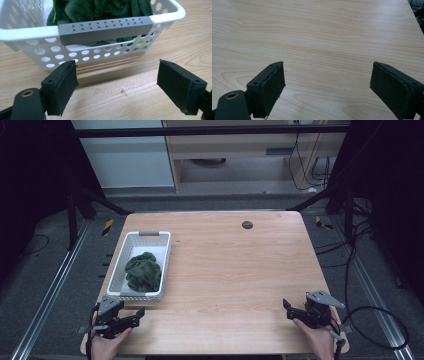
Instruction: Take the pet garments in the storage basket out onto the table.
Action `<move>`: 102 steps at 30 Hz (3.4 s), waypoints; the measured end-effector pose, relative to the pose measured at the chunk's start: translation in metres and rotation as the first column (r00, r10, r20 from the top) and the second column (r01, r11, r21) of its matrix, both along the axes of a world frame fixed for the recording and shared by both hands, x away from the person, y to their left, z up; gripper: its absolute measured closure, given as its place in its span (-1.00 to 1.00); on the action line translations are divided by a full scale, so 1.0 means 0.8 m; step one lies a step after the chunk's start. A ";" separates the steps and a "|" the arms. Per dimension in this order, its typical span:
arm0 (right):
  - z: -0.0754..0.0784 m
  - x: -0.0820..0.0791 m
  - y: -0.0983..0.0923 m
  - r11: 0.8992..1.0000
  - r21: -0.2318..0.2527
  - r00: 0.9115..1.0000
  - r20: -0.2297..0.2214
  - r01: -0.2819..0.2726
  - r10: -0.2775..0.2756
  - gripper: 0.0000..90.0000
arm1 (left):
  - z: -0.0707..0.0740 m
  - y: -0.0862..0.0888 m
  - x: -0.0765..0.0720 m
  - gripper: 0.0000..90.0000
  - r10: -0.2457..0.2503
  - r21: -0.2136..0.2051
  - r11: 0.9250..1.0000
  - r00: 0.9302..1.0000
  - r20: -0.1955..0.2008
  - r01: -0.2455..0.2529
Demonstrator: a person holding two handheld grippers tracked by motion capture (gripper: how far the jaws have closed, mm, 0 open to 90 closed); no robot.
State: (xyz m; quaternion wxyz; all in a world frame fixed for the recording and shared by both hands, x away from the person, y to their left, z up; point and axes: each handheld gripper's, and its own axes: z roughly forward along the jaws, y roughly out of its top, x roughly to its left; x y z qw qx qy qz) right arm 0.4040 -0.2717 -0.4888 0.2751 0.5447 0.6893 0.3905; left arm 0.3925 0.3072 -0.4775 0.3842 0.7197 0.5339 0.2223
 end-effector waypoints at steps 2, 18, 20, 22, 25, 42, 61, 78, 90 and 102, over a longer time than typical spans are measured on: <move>0.001 -0.001 0.000 1.000 0.003 1.000 0.007 -0.007 0.007 -0.72 | 0.002 0.002 -0.001 -0.65 0.000 -0.003 1.000 1.000 0.003 0.000; 0.005 -0.009 -0.001 1.000 0.006 1.000 0.027 -0.003 0.003 -0.71 | 0.025 0.012 -0.011 -0.65 0.007 -0.038 0.999 0.998 0.067 -0.004; 0.005 -0.009 -0.001 1.000 0.007 1.000 0.025 -0.005 0.004 -0.71 | 0.029 0.013 -0.012 -0.66 0.011 -0.043 0.999 0.997 0.079 -0.008; 0.005 -0.009 -0.001 1.000 0.007 1.000 0.025 -0.006 0.006 -0.71 | 0.032 0.015 -0.013 -0.66 0.008 -0.043 0.999 0.997 0.082 -0.005; 0.004 -0.009 -0.002 1.000 0.007 1.000 0.025 -0.007 0.007 -0.71 | 0.036 0.017 -0.014 -0.66 0.014 -0.049 0.999 0.995 0.094 -0.010; 0.003 -0.007 -0.002 1.000 -0.001 1.000 0.020 -0.017 0.017 -0.70 | 0.061 0.025 -0.015 -0.64 -0.006 -0.078 0.997 0.992 0.127 0.016; 0.001 -0.007 -0.003 1.000 -0.008 1.000 0.012 -0.014 0.014 -0.71 | 0.100 0.018 0.008 -0.64 -0.062 -0.062 0.995 0.984 0.170 0.073; 0.001 -0.005 -0.003 1.000 -0.012 1.000 0.011 -0.022 0.022 -0.71 | 0.122 0.020 0.045 -0.66 -0.097 -0.013 0.995 0.986 0.138 0.100; 0.001 -0.004 -0.003 1.000 -0.010 1.000 0.004 -0.024 0.024 -0.71 | 0.130 0.016 0.078 -0.67 -0.115 0.054 0.992 0.990 0.078 0.111; 0.001 -0.003 -0.003 1.000 -0.004 1.000 -0.005 -0.029 0.029 -0.72 | 0.135 0.012 0.100 -0.67 -0.125 0.074 0.990 0.991 0.053 0.120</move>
